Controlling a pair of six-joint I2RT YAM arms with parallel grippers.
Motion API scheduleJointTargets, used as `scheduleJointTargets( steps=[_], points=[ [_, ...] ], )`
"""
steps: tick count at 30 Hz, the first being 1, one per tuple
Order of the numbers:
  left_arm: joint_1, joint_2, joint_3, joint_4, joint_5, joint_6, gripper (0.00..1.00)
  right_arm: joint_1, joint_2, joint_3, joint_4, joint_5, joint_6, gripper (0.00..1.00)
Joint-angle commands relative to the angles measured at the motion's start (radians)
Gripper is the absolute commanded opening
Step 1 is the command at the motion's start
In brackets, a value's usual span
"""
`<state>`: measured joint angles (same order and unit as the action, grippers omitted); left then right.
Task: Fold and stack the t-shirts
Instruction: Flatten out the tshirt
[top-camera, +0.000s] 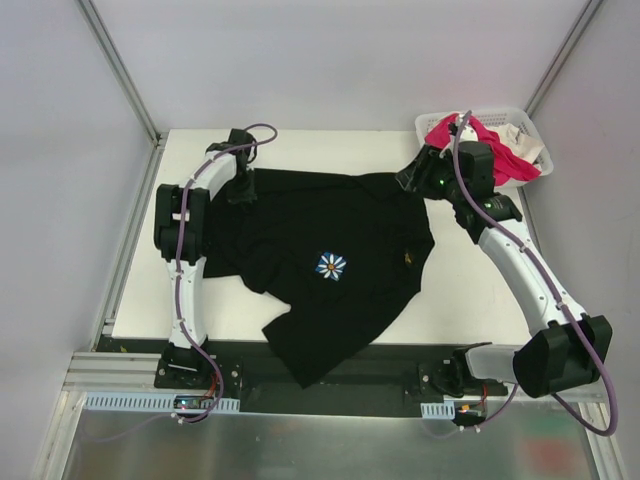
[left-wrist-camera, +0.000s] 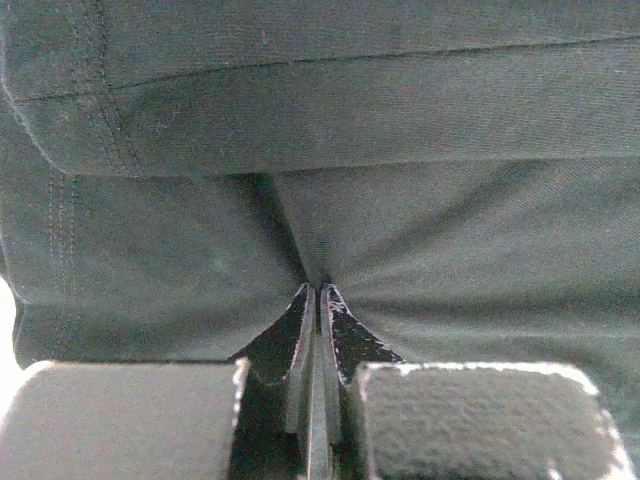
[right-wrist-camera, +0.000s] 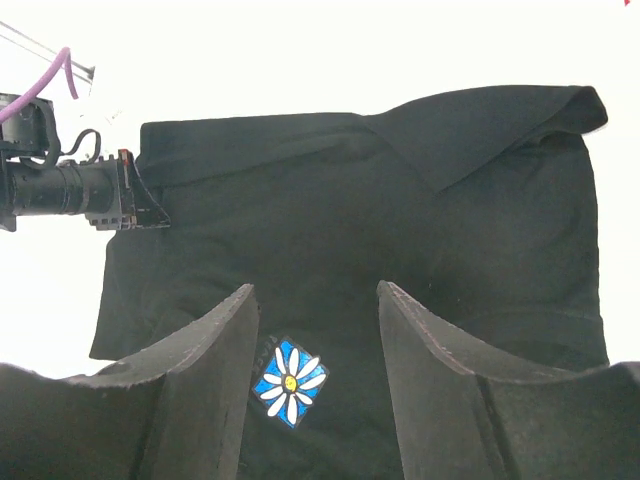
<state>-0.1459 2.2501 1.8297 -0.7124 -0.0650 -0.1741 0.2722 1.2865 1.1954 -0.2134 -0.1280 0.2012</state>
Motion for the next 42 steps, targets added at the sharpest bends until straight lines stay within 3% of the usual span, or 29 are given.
scheduleJointTargets(
  steps=[1,12,20,42],
  points=[
    [0.04,0.002,0.037,-0.058,-0.044,-0.022,0.0,-0.008,-0.012,-0.011,0.026,-0.05,0.001,0.54],
    [0.129,-0.003,0.091,-0.082,-0.059,-0.061,0.0,-0.007,-0.046,-0.102,0.011,-0.087,0.0,0.55],
    [0.163,0.115,0.338,-0.194,-0.088,-0.048,0.0,-0.001,0.006,-0.163,0.014,-0.185,0.001,0.55],
    [0.23,0.158,0.413,-0.223,-0.173,-0.067,0.01,0.18,0.184,-0.168,-0.052,-0.211,-0.043,0.56]
  ],
)
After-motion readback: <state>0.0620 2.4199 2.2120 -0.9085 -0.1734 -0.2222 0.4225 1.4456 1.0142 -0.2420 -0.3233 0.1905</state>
